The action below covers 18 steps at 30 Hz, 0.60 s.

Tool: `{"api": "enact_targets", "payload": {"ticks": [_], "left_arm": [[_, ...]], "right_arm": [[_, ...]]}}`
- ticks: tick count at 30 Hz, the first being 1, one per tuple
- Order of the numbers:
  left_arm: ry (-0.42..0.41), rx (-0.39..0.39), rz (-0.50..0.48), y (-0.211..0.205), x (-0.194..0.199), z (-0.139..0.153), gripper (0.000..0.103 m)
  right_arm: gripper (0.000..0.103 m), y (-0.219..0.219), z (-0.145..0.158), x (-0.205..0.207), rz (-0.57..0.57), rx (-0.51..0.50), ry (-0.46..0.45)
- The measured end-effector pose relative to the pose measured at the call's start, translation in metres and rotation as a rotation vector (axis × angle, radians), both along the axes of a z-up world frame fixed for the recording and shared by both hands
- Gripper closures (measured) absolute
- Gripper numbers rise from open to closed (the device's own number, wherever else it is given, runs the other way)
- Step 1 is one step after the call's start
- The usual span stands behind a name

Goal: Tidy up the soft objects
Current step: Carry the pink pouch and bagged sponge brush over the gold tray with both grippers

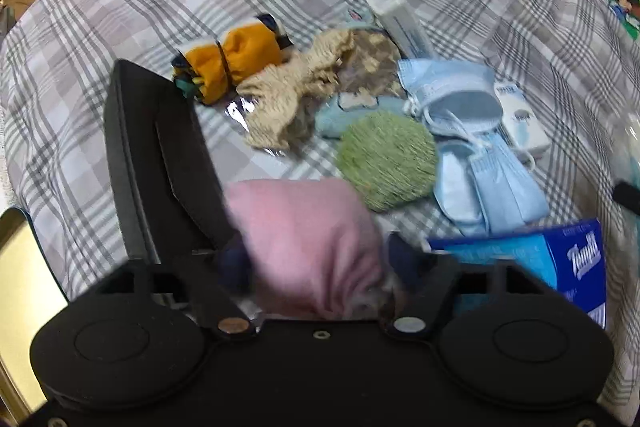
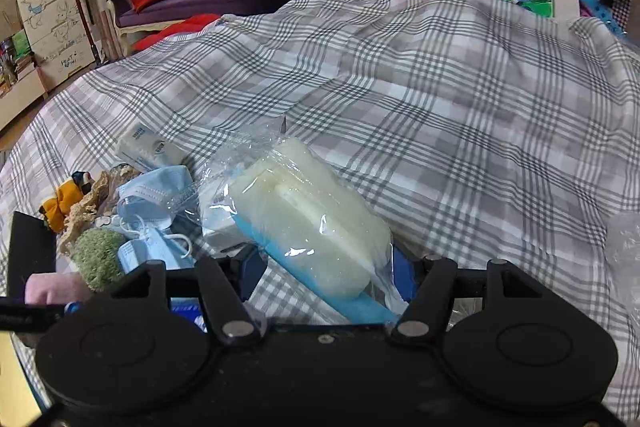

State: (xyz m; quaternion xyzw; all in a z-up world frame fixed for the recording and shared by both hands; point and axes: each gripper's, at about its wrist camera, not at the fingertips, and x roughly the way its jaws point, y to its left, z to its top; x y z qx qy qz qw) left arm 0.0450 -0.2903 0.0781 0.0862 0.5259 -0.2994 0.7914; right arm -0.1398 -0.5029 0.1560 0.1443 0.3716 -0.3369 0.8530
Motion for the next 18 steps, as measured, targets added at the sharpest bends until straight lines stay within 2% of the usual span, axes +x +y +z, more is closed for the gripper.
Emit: {"api": "enact_targets", "payload": {"ticks": [4,12,18], "left_arm": [[0.002,-0.029,0.005,0.005,0.001,0.008,0.053],[-0.032,-0.091,0.012,0.028,-0.016,0.042,0.053],[-0.054,-0.090,-0.003,0.056,-0.040,0.061,0.053]], "right_arm": [[0.039,0.009,0.005,-0.010,-0.008,0.010,-0.009],[0.039,0.031,0.022,-0.034,-0.035,0.014,0.000],[0.039,0.055,0.032,-0.062,0.002,0.036,0.026]]}}
